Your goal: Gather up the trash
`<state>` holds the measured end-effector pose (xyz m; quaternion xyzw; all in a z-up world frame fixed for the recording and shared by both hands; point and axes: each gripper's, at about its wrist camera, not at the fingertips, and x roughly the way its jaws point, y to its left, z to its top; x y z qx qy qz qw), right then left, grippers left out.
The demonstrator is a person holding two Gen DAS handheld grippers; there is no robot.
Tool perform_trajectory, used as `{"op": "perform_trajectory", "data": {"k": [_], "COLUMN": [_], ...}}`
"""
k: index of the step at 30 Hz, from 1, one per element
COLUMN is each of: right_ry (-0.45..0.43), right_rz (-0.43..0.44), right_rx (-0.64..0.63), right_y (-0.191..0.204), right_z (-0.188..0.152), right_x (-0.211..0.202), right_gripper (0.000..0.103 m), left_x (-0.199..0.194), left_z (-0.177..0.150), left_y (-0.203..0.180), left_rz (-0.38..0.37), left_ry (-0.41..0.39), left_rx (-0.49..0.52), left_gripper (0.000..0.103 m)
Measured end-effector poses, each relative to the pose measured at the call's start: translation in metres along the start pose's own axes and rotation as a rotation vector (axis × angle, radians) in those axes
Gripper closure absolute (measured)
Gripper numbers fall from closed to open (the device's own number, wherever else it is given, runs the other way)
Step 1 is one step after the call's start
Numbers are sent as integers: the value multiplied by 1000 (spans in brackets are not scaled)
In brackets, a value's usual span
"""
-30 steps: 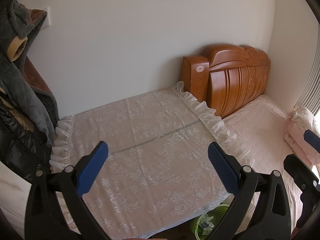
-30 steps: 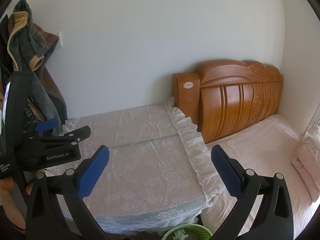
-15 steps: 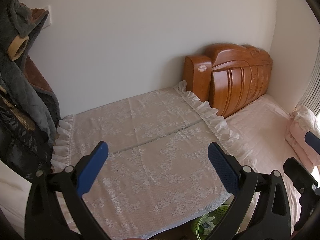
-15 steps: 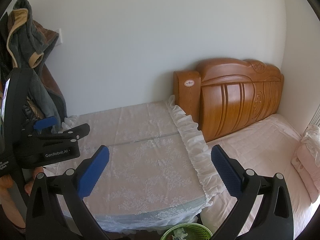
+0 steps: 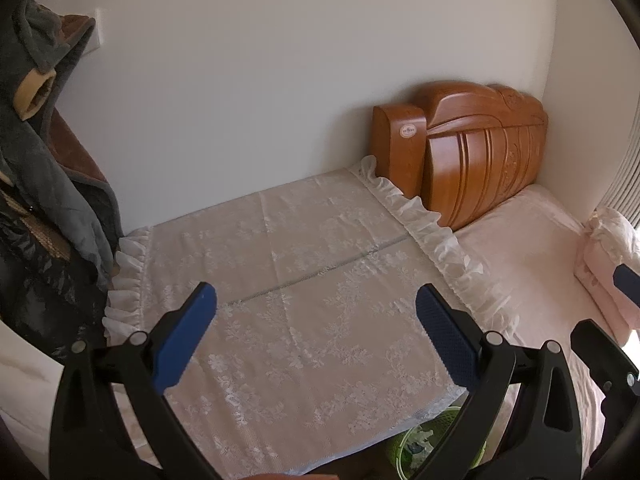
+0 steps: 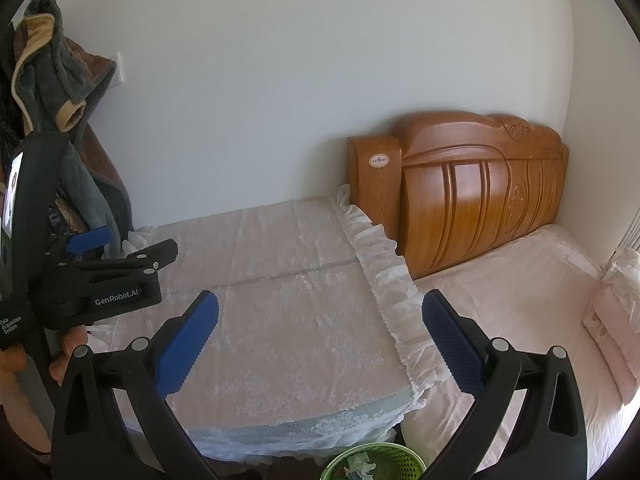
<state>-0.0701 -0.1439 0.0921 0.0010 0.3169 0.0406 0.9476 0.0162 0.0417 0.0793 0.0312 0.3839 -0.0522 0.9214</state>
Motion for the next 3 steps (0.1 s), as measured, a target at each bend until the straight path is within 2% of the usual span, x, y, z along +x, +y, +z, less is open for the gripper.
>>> {"op": "perform_trajectory", "data": {"k": [3], "right_ry": [1], "right_rz": [1], "right_rx": [-1], "right_y": [1], "right_z": [0], "right_x": [0], "right_gripper": [2], "left_x": [0], "left_z": [0], "left_y": [0], "left_rz": [8], "left_ry": [-6], "left_rx": [10], "left_gripper": [7]}}
